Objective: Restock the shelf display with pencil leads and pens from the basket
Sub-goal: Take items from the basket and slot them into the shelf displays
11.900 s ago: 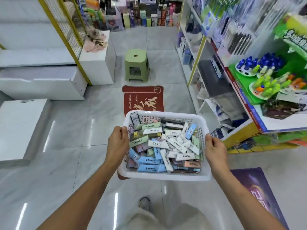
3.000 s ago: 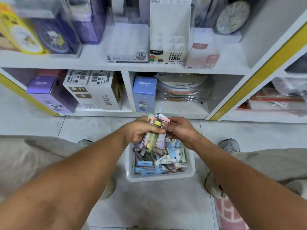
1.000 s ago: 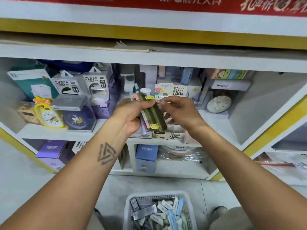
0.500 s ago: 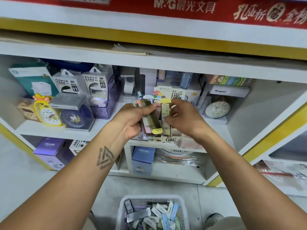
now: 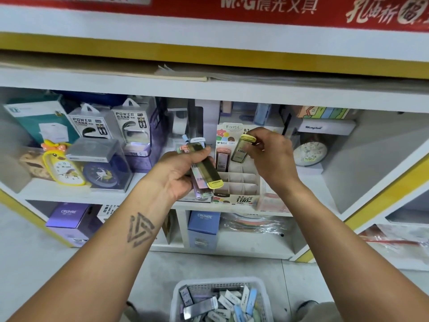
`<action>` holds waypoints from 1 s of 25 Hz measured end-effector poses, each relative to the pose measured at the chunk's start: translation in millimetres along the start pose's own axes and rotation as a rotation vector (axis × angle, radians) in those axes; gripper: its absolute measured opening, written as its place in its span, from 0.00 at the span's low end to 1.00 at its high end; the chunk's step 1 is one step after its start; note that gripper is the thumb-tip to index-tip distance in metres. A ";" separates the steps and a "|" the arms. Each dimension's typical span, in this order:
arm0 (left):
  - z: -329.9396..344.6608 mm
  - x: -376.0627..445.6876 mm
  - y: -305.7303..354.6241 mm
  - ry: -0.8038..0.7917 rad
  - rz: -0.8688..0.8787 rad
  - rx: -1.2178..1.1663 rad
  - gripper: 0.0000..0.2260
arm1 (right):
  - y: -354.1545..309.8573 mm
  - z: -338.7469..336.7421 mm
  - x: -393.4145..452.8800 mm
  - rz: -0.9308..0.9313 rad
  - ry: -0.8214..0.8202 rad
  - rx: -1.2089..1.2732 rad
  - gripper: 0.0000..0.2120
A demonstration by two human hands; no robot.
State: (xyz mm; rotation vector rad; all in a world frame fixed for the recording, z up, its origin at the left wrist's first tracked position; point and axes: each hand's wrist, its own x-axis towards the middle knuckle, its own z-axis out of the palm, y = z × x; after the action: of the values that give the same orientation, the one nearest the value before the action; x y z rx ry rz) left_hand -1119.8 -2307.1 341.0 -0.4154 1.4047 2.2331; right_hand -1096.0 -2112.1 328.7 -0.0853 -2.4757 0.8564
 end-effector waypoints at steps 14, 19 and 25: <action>4.1 8.4 -8.3 -0.044 -0.027 0.070 0.07 | 5.3 18.5 -4.8 -0.089 -0.093 -0.054 0.12; 12.9 6.3 -10.3 -0.044 -0.023 0.062 0.05 | -14.7 7.1 -7.8 0.127 -0.178 0.197 0.03; 18.6 6.3 -11.6 -0.062 -0.012 0.065 0.13 | -28.1 -2.1 -20.4 0.415 -0.571 0.635 0.16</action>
State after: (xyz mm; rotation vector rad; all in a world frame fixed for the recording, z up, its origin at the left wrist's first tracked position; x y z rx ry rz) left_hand -1119.1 -2284.6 337.1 -0.3290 1.4337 2.1653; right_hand -1074.3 -2137.9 337.5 -0.1482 -2.5757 2.0467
